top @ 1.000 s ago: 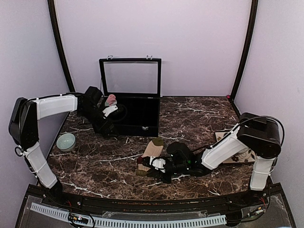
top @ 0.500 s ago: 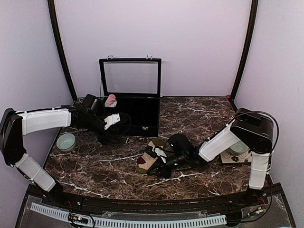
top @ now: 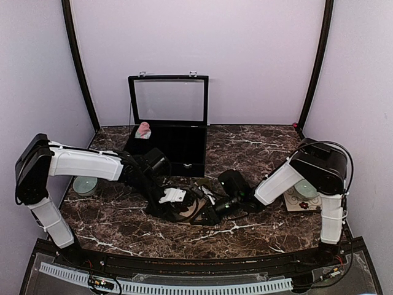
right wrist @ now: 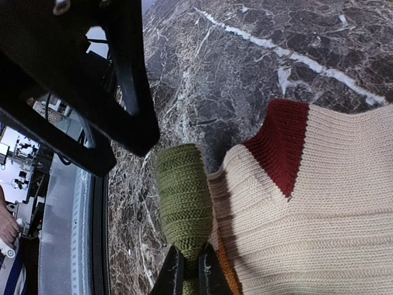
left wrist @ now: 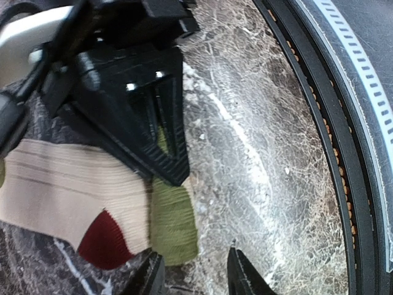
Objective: Roll the socks
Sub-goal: Roll the sock at the center of the board.
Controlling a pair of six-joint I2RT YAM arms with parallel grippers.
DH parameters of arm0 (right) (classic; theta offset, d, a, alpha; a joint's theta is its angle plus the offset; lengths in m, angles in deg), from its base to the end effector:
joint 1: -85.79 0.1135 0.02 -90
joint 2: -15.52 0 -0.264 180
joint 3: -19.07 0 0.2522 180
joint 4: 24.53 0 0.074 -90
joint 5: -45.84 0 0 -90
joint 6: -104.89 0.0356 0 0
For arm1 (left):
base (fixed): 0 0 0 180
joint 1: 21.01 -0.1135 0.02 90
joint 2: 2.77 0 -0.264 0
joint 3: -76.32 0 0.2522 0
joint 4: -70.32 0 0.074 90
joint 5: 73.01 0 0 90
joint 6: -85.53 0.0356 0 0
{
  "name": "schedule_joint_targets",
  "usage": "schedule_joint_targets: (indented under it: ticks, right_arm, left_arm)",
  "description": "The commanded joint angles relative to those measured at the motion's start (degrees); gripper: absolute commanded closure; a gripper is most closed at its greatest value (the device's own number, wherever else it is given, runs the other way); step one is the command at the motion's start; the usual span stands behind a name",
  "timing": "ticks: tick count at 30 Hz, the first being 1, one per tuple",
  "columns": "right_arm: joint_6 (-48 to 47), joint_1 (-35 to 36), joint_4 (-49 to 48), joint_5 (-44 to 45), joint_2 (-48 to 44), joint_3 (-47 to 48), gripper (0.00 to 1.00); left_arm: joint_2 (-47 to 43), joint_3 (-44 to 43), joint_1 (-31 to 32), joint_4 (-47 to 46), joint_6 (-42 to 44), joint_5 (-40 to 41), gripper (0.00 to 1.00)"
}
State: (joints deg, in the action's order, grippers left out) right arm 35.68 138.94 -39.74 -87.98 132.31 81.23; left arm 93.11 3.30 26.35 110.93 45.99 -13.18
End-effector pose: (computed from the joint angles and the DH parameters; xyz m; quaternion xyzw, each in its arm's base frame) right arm 0.1974 0.3044 0.0802 -0.3868 0.7612 0.5079 0.1138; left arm 0.2078 -0.2521 0.1844 0.7475 0.5727 -0.2472 0.2283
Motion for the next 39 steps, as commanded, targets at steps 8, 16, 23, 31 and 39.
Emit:
schedule_joint_targets:
  ticks: [8,16,23,31,39]
  right_arm:
    - [2.2,-0.9,18.0,7.5,6.3,-4.0,1.0]
    - [1.9,-0.9,18.7,7.1,6.1,-3.4,1.0]
    - [0.6,-0.9,20.3,6.8,5.6,-2.9,1.0]
    - [-1.6,-0.9,19.6,9.3,0.7,-4.2,0.76]
    - [0.3,-0.8,15.5,10.7,-1.5,-7.5,0.12]
  left_arm:
    - [3.6,-0.9,3.3,-1.9,2.1,2.0,0.63]
    - [7.2,-1.1,3.9,-4.7,1.6,6.3,0.66]
    - [9.3,-1.0,3.9,-4.3,1.9,8.3,0.68]
    - [14.4,-4.1,3.8,0.4,1.3,8.5,1.0]
    - [16.8,-5.3,3.7,4.1,1.8,7.7,1.0]
